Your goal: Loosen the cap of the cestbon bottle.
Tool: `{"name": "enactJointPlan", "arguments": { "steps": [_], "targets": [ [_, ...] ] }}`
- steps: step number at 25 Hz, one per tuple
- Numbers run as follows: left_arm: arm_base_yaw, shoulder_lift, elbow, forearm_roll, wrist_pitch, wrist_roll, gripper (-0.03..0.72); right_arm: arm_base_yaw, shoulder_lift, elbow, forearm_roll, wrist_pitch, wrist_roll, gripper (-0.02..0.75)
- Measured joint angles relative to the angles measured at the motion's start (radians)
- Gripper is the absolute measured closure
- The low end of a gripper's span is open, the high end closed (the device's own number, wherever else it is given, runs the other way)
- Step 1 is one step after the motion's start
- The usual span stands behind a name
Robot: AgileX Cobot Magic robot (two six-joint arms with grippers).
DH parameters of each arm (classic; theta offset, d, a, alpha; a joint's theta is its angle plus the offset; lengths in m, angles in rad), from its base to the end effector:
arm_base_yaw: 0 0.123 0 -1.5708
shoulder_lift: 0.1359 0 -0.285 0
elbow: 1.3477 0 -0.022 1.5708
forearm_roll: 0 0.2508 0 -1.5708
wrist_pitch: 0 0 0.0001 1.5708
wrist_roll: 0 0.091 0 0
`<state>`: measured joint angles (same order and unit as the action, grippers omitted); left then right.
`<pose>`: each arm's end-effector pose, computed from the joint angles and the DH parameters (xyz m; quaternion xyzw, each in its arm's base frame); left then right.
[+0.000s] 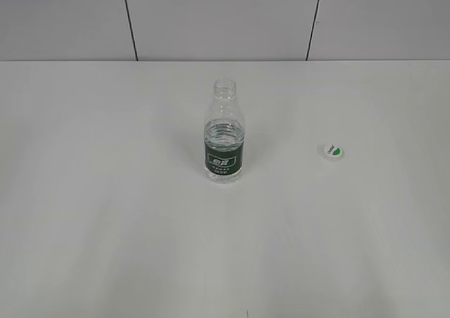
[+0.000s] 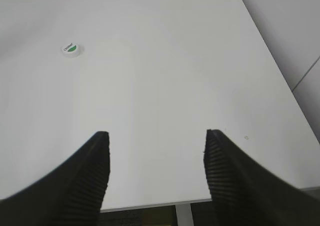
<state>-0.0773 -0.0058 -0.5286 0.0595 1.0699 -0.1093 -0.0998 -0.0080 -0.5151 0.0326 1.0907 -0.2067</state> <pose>-0.0092 0.0055 0.2845 -0.0153 0.8461 -0.0200 0.5325 -0.0088 0.0035 0.2790 -0.0467 0.8536 -0.0631 0.5149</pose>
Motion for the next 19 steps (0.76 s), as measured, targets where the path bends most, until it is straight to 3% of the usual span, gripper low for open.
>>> {"name": "enactJointPlan", "arguments": {
  "steps": [2,5,7,19],
  "targets": [
    [0.000,0.000,0.000,0.001,0.000,0.000,0.256,0.000,0.000,0.000,0.000,0.000,0.000,0.279],
    [0.000,0.000,0.000,0.002,0.000,0.000,0.103,0.000,0.000,0.000,0.000,0.000,0.000,0.279],
    [0.000,0.000,0.000,0.003,0.000,0.000,0.040,0.000,0.000,0.000,0.000,0.000,0.000,0.279],
    [0.000,0.000,0.000,0.003,0.000,0.000,0.106,0.000,0.000,0.000,0.000,0.000,0.000,0.279]
  ]
}}
